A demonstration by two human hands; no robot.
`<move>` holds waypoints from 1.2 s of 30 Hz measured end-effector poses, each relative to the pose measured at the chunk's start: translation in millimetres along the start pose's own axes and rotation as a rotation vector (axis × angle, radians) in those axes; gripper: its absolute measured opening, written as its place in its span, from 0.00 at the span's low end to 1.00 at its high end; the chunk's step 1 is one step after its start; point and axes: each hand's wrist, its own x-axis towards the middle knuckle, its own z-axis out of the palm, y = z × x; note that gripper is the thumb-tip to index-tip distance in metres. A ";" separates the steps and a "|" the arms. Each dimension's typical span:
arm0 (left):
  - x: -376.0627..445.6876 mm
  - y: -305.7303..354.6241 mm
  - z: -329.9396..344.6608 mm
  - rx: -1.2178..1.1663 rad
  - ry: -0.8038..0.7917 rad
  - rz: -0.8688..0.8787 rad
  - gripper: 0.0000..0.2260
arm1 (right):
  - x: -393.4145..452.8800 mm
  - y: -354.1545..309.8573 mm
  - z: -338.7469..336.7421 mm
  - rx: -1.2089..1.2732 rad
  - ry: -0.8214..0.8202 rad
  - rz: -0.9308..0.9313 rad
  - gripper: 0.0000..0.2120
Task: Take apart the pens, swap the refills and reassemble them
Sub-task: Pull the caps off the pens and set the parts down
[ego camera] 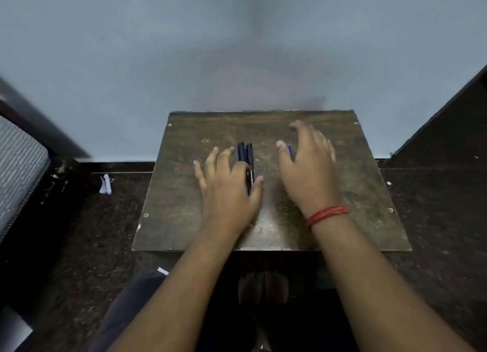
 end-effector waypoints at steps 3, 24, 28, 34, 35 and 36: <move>11.5 5.0 6.2 0.056 0.037 0.037 0.14 | 9.0 -2.6 3.4 0.080 0.109 -0.050 0.16; 3.5 18.3 -1.9 -0.152 0.196 0.104 0.08 | 3.6 12.7 7.4 0.449 -0.001 0.213 0.08; -5.1 28.2 -0.5 -0.399 0.058 0.100 0.06 | 0.0 8.5 6.7 0.822 -0.128 0.342 0.05; -4.5 28.5 4.4 -0.859 -0.125 -0.142 0.07 | -3.1 6.9 8.2 0.917 -0.245 0.355 0.06; -2.2 26.4 3.9 -0.905 -0.142 -0.183 0.07 | -3.6 6.9 8.9 0.913 -0.272 0.351 0.06; -0.4 24.5 3.1 -0.941 -0.165 -0.220 0.08 | -4.1 7.2 10.0 0.906 -0.289 0.345 0.05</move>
